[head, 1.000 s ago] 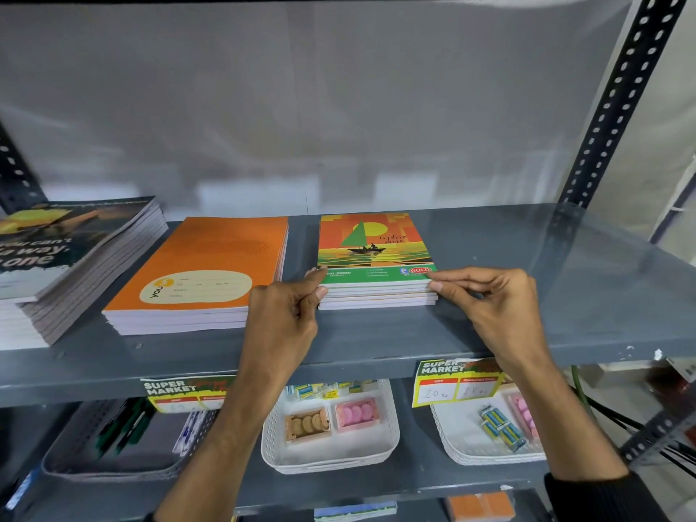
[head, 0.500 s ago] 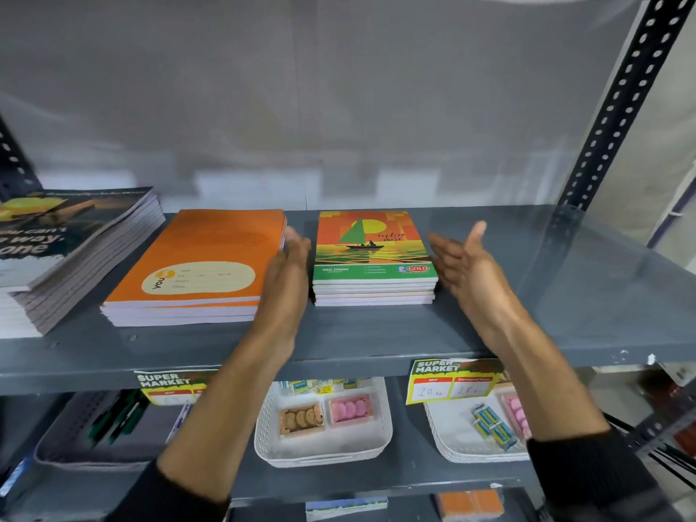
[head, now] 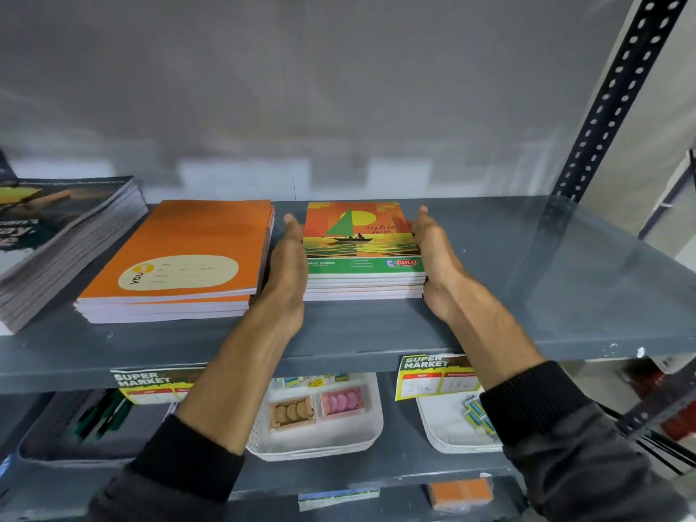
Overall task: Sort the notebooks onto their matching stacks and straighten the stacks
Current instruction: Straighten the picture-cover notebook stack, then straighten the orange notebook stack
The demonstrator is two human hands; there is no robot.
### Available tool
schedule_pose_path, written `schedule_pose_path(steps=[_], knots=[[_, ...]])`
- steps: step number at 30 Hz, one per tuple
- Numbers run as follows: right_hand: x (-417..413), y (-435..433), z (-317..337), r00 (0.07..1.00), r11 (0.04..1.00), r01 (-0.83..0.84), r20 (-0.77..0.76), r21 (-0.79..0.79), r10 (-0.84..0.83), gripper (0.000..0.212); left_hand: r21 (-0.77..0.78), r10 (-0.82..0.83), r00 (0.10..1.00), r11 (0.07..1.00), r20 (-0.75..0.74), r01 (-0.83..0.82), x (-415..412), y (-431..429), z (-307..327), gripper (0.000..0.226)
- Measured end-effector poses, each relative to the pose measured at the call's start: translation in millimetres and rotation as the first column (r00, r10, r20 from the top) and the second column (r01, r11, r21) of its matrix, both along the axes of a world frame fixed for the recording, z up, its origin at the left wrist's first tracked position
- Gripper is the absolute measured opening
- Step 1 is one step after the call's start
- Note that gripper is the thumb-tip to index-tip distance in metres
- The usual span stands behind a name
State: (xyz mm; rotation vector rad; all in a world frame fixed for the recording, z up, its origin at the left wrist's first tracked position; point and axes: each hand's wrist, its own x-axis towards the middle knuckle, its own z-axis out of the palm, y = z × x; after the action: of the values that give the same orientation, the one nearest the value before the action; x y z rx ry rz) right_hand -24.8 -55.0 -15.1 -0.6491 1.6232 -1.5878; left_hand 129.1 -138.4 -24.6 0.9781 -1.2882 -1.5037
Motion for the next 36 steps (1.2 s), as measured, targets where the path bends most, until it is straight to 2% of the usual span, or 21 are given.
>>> schedule_pose_path(steps=[4,6,10,13,15,16,18,20,22,24,28,30,32,34,36], knots=[[-6,-1,-7,0.995,0.997,-0.036,0.094,-0.072,0.043,0.07,0.018,-0.03,0.999,0.999,0.026,0.029,-3,2,-3,0.064],[-8,-2,-10,0.997,0.996,-0.033,0.073,-0.081,0.039,0.067,0.021,-0.051,0.998,0.998,0.025,0.051,-4,1,-5,0.063],[-3,0,-5,0.999,0.998,-0.035,-0.011,-0.058,0.035,0.048,0.009,-0.078,0.996,0.997,0.035,0.078,2,-2,-7,0.063],[3,6,6,0.999,0.998,-0.05,-0.023,-0.037,0.05,0.047,-0.012,-0.116,0.993,0.993,0.007,0.116,8,5,3,0.064],[7,13,17,0.993,0.998,-0.061,-0.102,-0.019,0.059,0.047,-0.063,-0.084,0.996,0.994,0.022,0.085,12,13,15,0.067],[16,12,26,0.984,0.999,-0.031,-0.178,-0.011,0.029,0.047,-0.135,-0.061,0.998,0.989,0.035,0.065,22,15,28,0.061],[22,16,37,0.907,0.994,0.101,-0.407,-0.044,-0.11,0.064,-0.266,-0.036,0.993,0.962,0.112,0.064,28,21,40,0.043],[49,10,47,0.85,0.986,0.103,-0.503,-0.133,-0.156,0.072,-0.392,-0.002,0.971,0.914,0.239,0.099,47,16,51,0.052],[88,-5,52,0.872,0.987,0.033,-0.478,-0.16,-0.107,0.077,-0.507,0.04,0.941,0.85,0.335,0.144,79,4,53,0.051],[122,-20,52,0.881,0.989,-0.008,-0.469,-0.144,-0.061,0.073,-0.596,0.112,0.919,0.789,0.379,0.15,112,-6,48,0.05],[176,-50,33,0.877,0.994,-0.047,-0.48,-0.1,-0.006,0.061,-0.649,0.306,0.853,0.759,0.423,0.049,181,-39,27,0.046],[188,-61,22,0.863,0.995,-0.021,-0.504,-0.095,-0.03,0.056,-0.636,0.314,0.843,0.77,0.437,0.043,205,-53,13,0.04],[195,-68,11,0.856,0.996,0.066,-0.51,-0.064,-0.089,0.055,-0.633,0.284,0.871,0.773,0.402,0.039,222,-64,-2,0.032],[196,-67,1,0.876,0.992,0.123,-0.468,-0.016,-0.116,0.053,-0.617,0.232,0.904,0.786,0.359,0.044,232,-69,-14,0.03],[200,-68,-10,0.924,0.99,0.141,-0.357,-0.006,-0.134,0.049,-0.59,0.162,0.923,0.803,0.348,0.082,239,-74,-19,0.033]])
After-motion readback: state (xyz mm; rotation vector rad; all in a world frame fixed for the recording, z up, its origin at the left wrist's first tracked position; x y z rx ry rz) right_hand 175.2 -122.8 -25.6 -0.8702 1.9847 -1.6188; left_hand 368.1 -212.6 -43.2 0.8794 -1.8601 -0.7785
